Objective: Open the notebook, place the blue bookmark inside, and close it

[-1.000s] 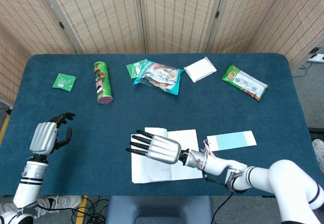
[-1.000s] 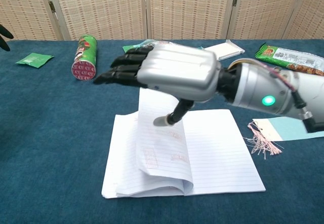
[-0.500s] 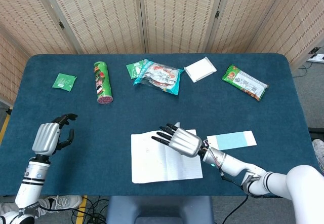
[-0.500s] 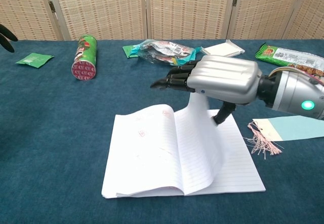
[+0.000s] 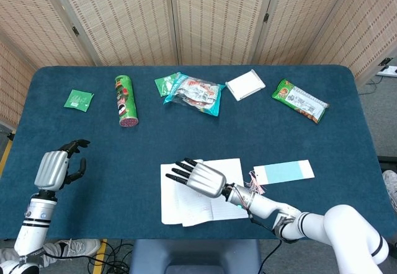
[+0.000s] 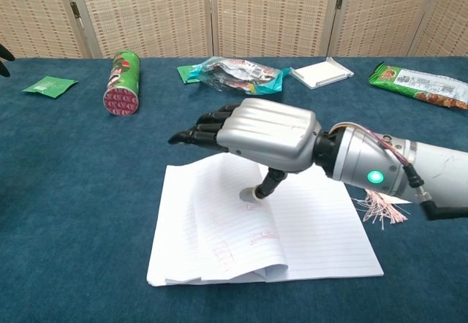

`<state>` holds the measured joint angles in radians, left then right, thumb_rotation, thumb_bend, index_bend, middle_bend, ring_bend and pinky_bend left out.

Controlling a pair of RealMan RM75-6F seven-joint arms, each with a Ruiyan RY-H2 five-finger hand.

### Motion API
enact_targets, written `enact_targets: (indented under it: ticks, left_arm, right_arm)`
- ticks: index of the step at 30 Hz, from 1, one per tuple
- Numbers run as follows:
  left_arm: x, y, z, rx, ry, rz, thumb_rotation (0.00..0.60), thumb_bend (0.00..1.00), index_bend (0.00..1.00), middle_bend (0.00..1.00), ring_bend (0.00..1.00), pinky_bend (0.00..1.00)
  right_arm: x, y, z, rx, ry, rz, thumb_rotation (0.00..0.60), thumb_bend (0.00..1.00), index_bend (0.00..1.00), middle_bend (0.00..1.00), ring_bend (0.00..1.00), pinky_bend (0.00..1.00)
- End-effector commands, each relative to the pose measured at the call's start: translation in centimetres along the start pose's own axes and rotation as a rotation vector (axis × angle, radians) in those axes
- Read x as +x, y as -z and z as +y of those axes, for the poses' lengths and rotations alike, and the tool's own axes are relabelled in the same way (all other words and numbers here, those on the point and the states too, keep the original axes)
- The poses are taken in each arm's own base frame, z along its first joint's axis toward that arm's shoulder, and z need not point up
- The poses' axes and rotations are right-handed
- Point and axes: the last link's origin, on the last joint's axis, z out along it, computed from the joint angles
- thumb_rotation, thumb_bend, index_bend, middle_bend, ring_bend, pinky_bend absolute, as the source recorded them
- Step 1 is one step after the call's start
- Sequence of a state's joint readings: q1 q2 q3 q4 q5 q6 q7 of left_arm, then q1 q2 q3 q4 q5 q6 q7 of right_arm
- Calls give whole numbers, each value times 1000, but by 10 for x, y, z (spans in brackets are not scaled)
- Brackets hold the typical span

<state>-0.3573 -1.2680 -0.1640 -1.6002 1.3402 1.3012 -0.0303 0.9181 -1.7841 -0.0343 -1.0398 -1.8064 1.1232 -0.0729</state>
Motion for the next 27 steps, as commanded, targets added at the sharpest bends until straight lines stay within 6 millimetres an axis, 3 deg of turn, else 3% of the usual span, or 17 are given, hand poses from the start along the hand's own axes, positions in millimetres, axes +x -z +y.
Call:
enact_targets:
  ticks: [1,12,16,18,21,27]
  left_arm:
    - [0,0,-1,0,0,-1,600,584,297,363,406,676]
    - [-4,0,-1,-2,-1,-11,600,584,299,363,406,676]
    - [-5,0,0,-4,-2,-14,600,584,300,363,406,676]
    - [-6,0,1,-4,-2,-14,600,584,300,363,406,676]
    - [-6,0,1,-4,-5,-17,600,584,300,363,405,676]
    - [-5,0,1,-5,-5,-14,600,584,300,363,406,675]
  right_arm:
    - [-1,-6,-5,12,7,10,600,125,79,184,150,237]
    - [-15,-5,-21,21,2,11,600,163,79,198,226,325]
    - [-19,-5,-24,-10,-22,25,600,230,86,240,311,477]
    - [-20,-5,-24,-40,-28,45,600,276,110,277,382,633]
    - [-22,-5,-23,-89,-43,45,600,294,130,315,456,781]
    - [-26,-4,-22,-138,-84,0,600,300,147,325,480,833]
